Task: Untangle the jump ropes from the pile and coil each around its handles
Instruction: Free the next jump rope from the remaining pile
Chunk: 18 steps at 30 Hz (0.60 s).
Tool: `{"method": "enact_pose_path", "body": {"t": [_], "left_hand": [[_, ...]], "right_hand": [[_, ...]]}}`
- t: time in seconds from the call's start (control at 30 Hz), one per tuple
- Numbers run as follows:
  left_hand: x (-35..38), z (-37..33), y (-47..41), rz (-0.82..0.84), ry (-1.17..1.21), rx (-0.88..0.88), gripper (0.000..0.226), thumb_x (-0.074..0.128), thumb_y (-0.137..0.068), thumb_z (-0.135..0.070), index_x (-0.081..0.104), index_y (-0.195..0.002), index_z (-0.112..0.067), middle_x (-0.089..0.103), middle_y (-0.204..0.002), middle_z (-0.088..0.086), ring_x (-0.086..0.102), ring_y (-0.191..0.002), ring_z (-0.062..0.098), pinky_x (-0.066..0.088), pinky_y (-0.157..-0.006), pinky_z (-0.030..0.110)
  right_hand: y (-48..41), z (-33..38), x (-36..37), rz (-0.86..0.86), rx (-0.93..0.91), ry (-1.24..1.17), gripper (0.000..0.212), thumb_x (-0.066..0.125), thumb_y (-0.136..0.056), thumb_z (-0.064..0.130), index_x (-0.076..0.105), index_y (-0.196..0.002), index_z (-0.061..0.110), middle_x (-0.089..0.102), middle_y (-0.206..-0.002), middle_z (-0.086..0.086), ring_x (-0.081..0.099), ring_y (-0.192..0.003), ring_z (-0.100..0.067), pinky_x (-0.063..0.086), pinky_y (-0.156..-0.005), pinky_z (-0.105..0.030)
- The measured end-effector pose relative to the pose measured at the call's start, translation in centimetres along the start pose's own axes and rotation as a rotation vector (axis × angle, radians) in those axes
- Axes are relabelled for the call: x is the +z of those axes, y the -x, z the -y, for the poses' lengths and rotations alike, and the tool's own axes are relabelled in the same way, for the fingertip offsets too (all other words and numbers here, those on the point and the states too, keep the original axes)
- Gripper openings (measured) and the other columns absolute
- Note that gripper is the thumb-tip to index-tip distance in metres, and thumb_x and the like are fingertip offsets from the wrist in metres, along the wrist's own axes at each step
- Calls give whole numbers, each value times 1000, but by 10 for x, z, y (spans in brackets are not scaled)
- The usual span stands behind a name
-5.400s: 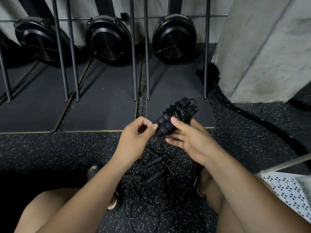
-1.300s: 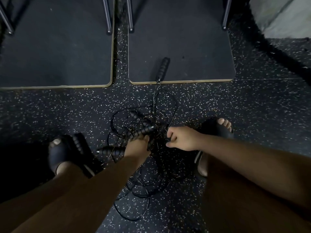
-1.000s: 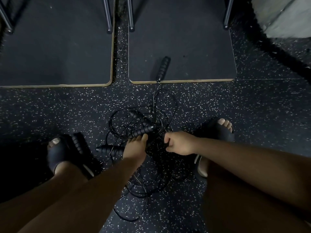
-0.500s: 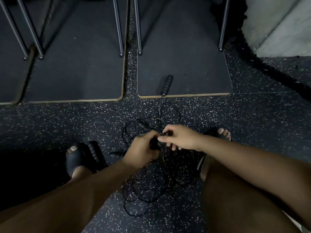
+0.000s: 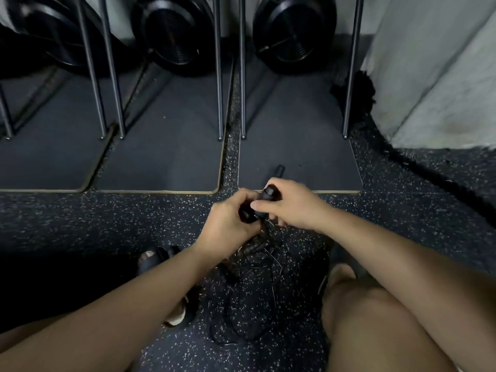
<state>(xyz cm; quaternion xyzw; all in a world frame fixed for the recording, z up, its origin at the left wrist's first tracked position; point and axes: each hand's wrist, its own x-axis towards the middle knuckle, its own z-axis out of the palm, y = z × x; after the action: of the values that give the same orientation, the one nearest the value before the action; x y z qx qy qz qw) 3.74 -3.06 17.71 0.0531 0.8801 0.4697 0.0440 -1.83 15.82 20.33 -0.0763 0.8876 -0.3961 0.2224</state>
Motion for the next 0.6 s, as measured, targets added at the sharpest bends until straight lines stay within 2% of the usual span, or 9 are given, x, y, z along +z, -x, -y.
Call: {"method": "enact_pose_path", "body": {"t": [0.13,0.2,0.3,0.37,0.43,0.5,0.6], "left_hand": [[-39,-39,9,-57,-50,75,50,83,-76,-12,64,-117,-35,75,-97,-15,71,-87,5,58,-80,31],[-56,-57,11,-61,-77,85,48,82,-75,-12,62,-113,-34,74,-95,-13,69,-86,7,56,-80,31],[-77,-80,15,-67,-105,64,41,84,-77,-16,63,-108,-33,74,-92,-12,67,-85,4,52,-75,19],[-86,-89,16,-51,-93,40,31,84,-80,-22,64,-101,-32,74,-89,-11,67,-83,4,50,-71,16],[-92,-93,16,-21,-46,14,22,82,-83,-27,65,-97,-32,75,-90,-11,70,-85,7,55,-78,24],[-94,-93,16,41,22,-19,16,77,-89,-31,69,-102,-35,77,-93,-10,72,-91,16,59,-89,40],[-96,-90,14,129,72,-58,21,67,-94,-34,70,-113,-43,77,-100,-8,71,-101,24,54,-102,49]], "right_hand": [[25,51,-19,-83,-75,-12,34,80,-91,46,62,-94,18,77,-75,1,67,-54,-11,56,-60,-38],[37,73,-29,-145,-105,14,33,81,-90,46,63,-93,18,77,-73,4,67,-54,-8,58,-64,-40],[51,97,-40,-204,-127,-3,33,82,-88,49,65,-90,20,76,-72,5,68,-56,-5,62,-72,-45],[60,109,-46,-228,-136,-34,34,82,-88,50,65,-88,21,76,-70,4,66,-55,-7,62,-73,-48],[67,119,-50,-261,-147,-46,34,80,-87,51,66,-88,21,75,-70,3,66,-57,-11,62,-74,-50],[72,125,-53,-296,-147,-54,33,79,-88,51,66,-89,21,76,-71,2,67,-58,-13,62,-73,-49],[74,125,-56,-353,-147,-90,34,78,-91,50,63,-88,18,75,-70,2,65,-54,-12,60,-70,-45]]}}
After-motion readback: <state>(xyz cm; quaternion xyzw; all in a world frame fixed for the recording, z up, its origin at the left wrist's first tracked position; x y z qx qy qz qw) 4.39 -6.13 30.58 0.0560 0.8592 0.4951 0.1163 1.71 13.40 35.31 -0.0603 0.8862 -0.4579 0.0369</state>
